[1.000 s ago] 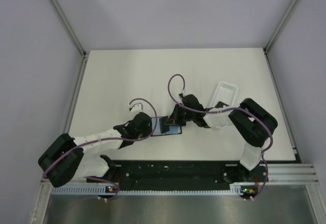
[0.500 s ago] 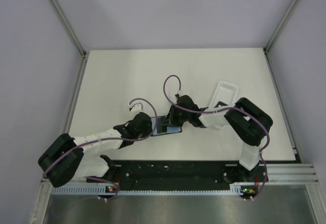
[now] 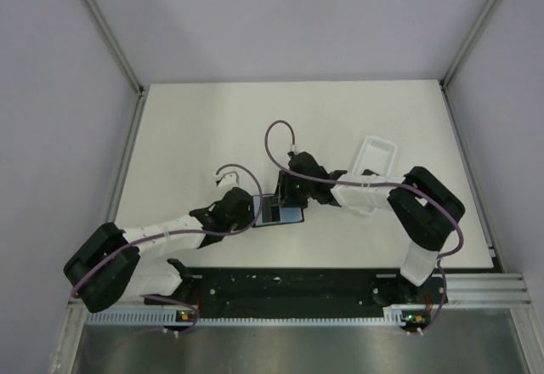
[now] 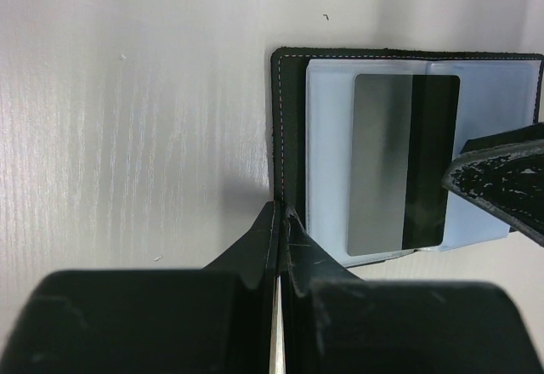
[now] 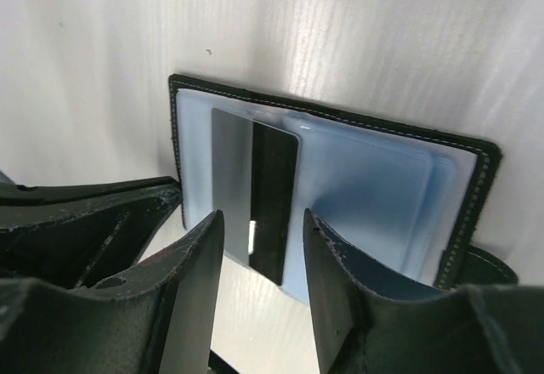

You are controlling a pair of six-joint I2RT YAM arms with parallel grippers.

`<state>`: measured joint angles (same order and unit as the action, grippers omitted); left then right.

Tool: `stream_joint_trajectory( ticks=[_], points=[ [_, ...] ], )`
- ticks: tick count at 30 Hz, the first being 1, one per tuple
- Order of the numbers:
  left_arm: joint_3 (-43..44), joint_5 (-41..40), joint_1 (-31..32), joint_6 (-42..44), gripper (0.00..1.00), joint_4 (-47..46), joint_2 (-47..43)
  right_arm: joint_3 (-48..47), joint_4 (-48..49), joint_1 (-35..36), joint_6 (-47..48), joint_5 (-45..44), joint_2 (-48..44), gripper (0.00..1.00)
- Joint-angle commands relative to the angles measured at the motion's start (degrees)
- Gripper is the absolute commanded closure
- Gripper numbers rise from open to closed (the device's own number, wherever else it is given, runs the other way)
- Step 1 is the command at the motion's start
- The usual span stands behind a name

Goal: Put the credit cards into the card holder
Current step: Insert the credit card into the card holder.

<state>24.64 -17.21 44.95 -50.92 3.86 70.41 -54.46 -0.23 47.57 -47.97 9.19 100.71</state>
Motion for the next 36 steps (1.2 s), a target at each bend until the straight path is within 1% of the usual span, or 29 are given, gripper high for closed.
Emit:
stream_joint_trajectory(
  ticks=[1, 3, 5, 6, 7, 9, 11, 12, 17, 26, 36],
  points=[
    [-1.35, 2.71, 0.49, 0.12, 1.00, 2.38, 1.48, -3.11, -7.94, 0.77, 4.37, -5.58, -3.32, 0.57],
    [-1.44, 2.71, 0.49, 0.20, 1.00, 2.38, 1.48, -3.46, -9.08, 0.77, 4.98, -6.90, -3.94, 0.57],
    [-1.53, 2.71, 0.49, 0.12, 1.00, 2.21, 1.48, -3.99, -9.96, 0.68, 5.69, -7.96, -3.85, 0.60],
    [-1.53, 2.80, 0.49, 0.11, 1.00, 2.21, 1.48, -4.08, -10.05, 0.77, 5.86, -8.05, -3.76, 0.65],
    [-1.53, 2.71, 0.49, 0.11, 1.00, 2.21, 1.48, -4.34, -10.23, 0.68, 6.04, -8.05, -3.33, 0.71],
    [-1.53, 2.71, 0.49, 0.11, 1.00, 2.21, 1.48, -5.13, -10.32, 0.68, 6.48, -7.35, -2.62, 0.88],
    [-1.53, 2.80, 0.58, 0.11, 1.00, 2.12, 1.48, -5.74, -10.32, 0.68, 6.83, -6.73, -1.83, 0.98],
    [-1.53, 2.71, 0.58, 0.11, 1.00, 2.21, 1.48, -6.10, -10.23, 0.77, 7.01, -6.38, -1.31, 1.00],
    [-1.44, 2.71, 0.58, 0.11, 1.00, 2.12, 1.57, -7.07, -10.58, 1.12, 7.18, -6.03, 0.54, 1.00],
    [-1.26, 3.32, 0.49, 0.29, 1.00, 1.42, 2.62, -9.00, -13.30, 2.17, 8.06, -8.84, 2.56, 1.00],
    [-1.62, 3.50, 0.49, 0.29, 1.00, 1.15, 2.63, -13.04, -14.36, 4.02, 9.29, -7.00, 6.17, 1.00]
  ],
)
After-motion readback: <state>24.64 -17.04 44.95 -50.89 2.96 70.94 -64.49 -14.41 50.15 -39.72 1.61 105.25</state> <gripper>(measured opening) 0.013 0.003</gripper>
